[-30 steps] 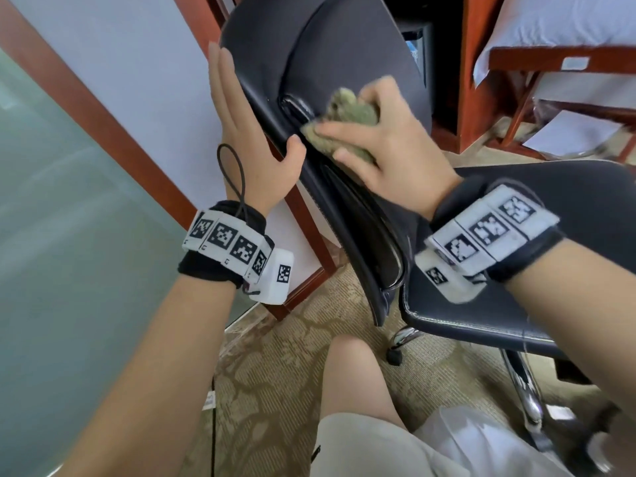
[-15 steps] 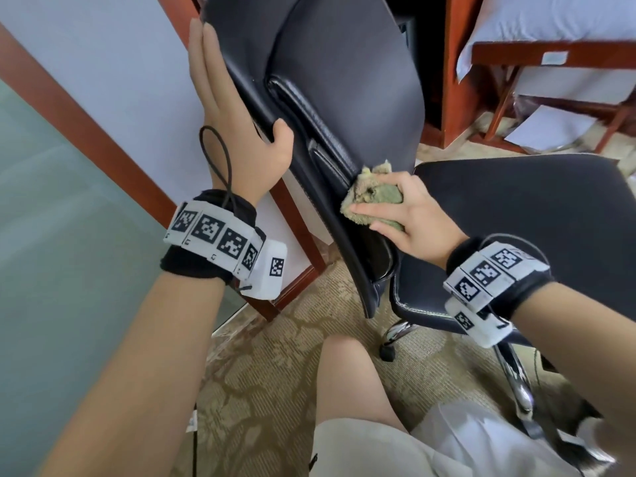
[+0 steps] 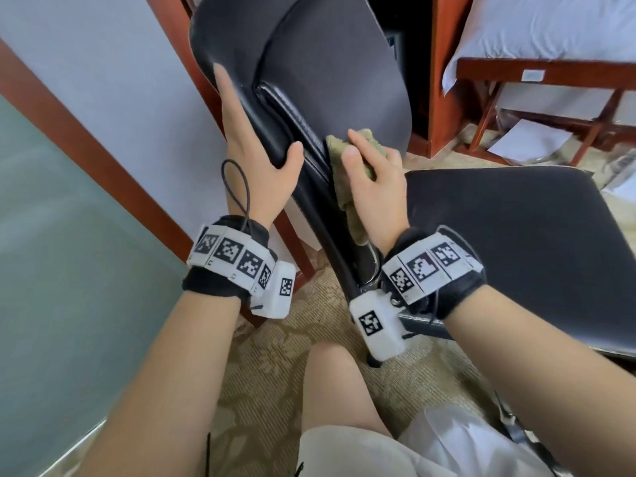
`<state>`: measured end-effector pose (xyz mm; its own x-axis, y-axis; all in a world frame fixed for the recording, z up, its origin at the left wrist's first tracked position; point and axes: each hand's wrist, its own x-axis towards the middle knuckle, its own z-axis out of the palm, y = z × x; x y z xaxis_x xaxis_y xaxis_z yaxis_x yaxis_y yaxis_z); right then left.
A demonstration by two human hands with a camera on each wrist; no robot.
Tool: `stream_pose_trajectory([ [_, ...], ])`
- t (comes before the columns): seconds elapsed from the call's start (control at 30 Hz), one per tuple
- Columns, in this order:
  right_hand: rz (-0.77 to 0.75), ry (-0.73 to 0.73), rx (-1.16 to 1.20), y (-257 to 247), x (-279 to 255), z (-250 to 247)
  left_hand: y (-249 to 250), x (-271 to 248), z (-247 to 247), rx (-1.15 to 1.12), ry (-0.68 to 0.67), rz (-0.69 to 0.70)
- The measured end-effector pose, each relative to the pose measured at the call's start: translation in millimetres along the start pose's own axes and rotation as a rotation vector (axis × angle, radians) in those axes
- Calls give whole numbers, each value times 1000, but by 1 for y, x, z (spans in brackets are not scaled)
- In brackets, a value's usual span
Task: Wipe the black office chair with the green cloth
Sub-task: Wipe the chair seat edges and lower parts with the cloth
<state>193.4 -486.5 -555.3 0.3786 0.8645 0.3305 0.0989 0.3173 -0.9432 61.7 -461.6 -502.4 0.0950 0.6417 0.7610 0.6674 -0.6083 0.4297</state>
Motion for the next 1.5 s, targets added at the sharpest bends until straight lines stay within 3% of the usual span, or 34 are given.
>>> stream_pose_trajectory([
  [0.13,-178,29,-17,-7,-8,16,-4,-7,0,-1,-51,10],
  [0.27,-367,-4,-344,10,-13,25,-5,-7,2,-5,-35,5],
  [0.57,-290,50,-265,38,-22,22,-9,-6,4,-1,-34,-25],
  [0.73,-153,-19,-303,69,-38,-3,-7,-5,6,4,-3,-1],
  [0.87,1,-34,-220,65,-28,-20,-6,-5,11,62,23,51],
  [1.0,-105,45,-120,36,-6,-15,0,-9,16,127,58,27],
  [1.13,-245,-38,-160,20,8,9,-4,-7,20,157,63,44],
  [1.33,-306,-92,-239,59,-6,-1,-8,-9,27,167,80,49],
  [1.5,-260,-108,-256,86,-16,-15,-6,-10,36,237,137,83],
])
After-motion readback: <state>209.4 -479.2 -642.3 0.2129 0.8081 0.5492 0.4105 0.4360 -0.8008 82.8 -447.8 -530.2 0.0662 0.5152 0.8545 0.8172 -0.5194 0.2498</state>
